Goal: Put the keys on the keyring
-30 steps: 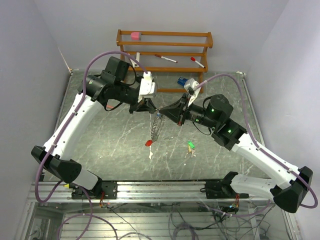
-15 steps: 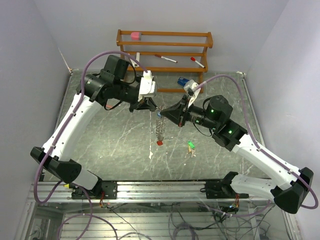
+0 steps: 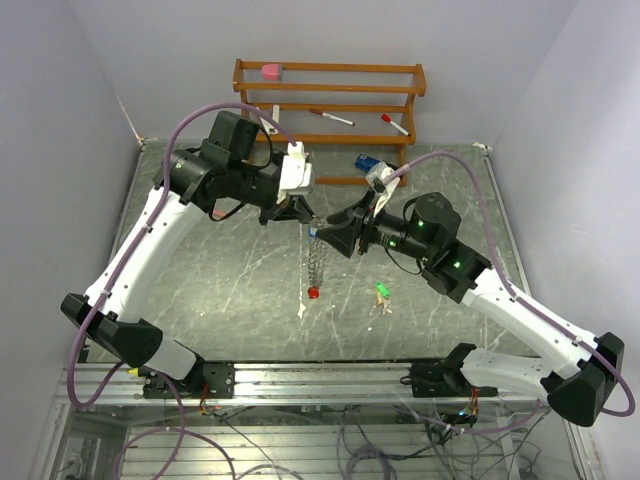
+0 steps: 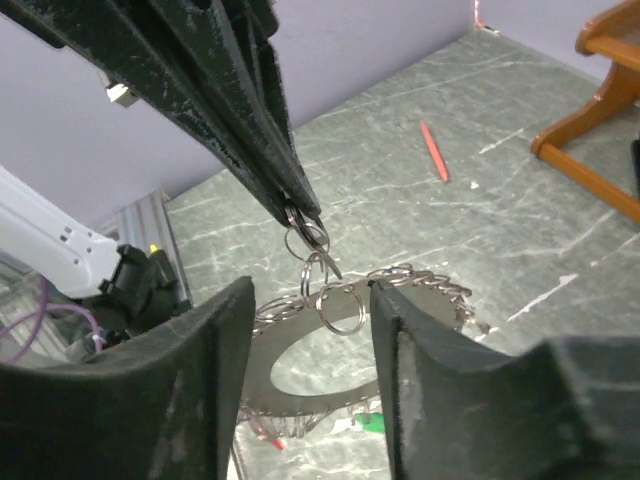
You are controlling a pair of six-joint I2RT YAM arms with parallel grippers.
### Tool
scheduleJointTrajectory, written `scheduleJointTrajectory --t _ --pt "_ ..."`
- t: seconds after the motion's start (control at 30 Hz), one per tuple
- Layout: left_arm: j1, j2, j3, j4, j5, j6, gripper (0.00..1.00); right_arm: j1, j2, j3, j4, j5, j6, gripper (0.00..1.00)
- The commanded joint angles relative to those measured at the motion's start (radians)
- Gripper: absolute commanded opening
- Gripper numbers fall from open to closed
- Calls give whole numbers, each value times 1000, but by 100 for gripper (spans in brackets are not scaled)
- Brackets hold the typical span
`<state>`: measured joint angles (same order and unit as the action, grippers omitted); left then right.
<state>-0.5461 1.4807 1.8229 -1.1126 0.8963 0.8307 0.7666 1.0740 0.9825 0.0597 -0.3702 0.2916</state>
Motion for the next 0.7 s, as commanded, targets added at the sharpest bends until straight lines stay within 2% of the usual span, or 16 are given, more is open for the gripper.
scheduleJointTrajectory --t 0.0,0.1,0.2,0.33,0.53,0.67 --pt "-3 -32 -45 34 -37 16 7 -10 -56 -13 3 86 -2 63" --pt "-3 -49 -136 71 -110 43 7 -22 -101 -9 -82 186 -20 71" --pt "-2 -63 -260 186 -207 17 7 -41 -131 -4 -192 329 -11 81" --pt "0 -66 -372 319 -289 -18 7 -79 -106 8 -346 438 21 83" --pt "18 -2 -442 373 -371 9 7 -140 15 -30 -446 406 120 85" --pt "80 77 -437 370 -344 38 7 -150 52 -66 -437 408 141 85"
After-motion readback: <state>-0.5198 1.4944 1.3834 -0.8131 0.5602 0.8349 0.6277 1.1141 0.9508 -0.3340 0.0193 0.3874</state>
